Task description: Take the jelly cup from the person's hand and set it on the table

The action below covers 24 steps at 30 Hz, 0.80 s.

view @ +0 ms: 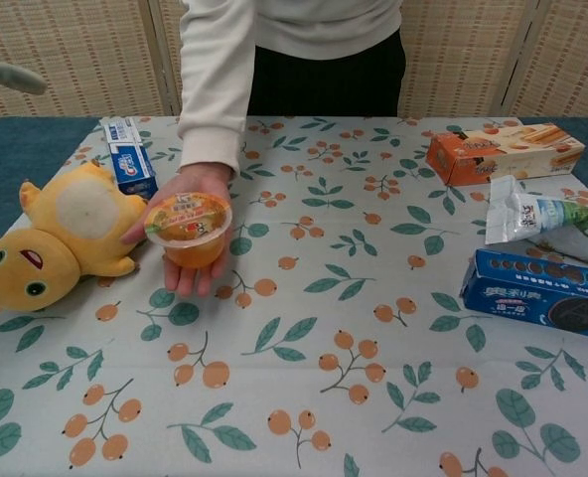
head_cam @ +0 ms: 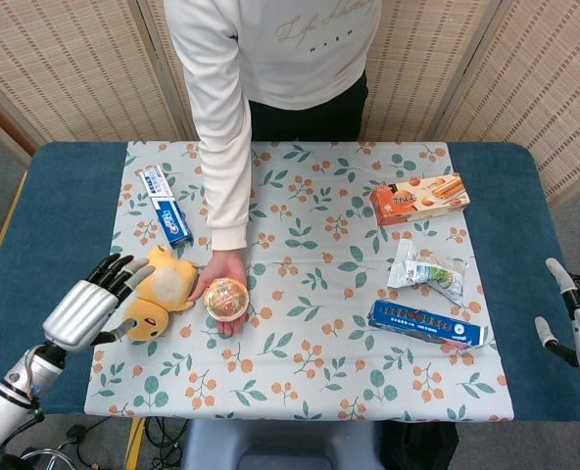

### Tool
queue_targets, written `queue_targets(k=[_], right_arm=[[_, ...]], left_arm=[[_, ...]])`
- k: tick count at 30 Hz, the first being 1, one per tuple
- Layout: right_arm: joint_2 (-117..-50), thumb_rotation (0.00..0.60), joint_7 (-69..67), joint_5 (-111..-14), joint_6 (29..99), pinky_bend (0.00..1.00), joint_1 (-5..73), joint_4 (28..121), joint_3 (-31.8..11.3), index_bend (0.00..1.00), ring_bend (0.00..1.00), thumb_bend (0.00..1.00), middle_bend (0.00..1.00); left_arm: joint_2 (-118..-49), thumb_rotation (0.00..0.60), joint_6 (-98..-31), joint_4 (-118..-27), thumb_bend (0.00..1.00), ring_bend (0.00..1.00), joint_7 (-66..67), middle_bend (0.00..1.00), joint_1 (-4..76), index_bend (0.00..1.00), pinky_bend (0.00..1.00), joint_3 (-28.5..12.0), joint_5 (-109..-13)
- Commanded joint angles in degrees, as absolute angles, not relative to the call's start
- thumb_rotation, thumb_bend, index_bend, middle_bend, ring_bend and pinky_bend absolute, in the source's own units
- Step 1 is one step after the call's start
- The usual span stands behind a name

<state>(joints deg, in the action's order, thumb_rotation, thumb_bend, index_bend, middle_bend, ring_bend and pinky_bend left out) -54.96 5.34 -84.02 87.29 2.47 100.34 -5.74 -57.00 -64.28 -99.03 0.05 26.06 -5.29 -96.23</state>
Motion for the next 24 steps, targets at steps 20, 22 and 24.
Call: queue_targets(k=[20, 22, 24], right_arm=[[-54.48, 0.6, 4.31, -83.48, 87.29, 0.41, 2.0, 99.76, -5.45, 0.09, 0.19, 0.35, 0.22], [-54.39, 0.6, 4.2, -83.43, 87.3, 0.41, 1.97, 99.74, -5.46, 0.09, 0.19, 0.35, 0.22], [-54.37, 0.6, 4.08, -83.34, 87.34, 0.41, 1.94, 99.72, -5.51, 0.09, 0.19, 0.35, 0.22]], left_arm=[[-66.78, 0.6, -41.67, -96.19, 0.32, 0.0, 10.15, 0.0, 44.17, 0.01, 0.0, -8.57, -86.18], [-67.47, 0.6, -40.37, -95.77, 0.32, 0.0, 11.37, 0.0, 45.31, 0.01, 0.0, -8.72, -84.62], [-68.1, 0.6, -39.25, -95.33, 0.32, 0.0, 12.32, 0.0, 46.36, 0.01, 0.0, -8.84, -83.36]])
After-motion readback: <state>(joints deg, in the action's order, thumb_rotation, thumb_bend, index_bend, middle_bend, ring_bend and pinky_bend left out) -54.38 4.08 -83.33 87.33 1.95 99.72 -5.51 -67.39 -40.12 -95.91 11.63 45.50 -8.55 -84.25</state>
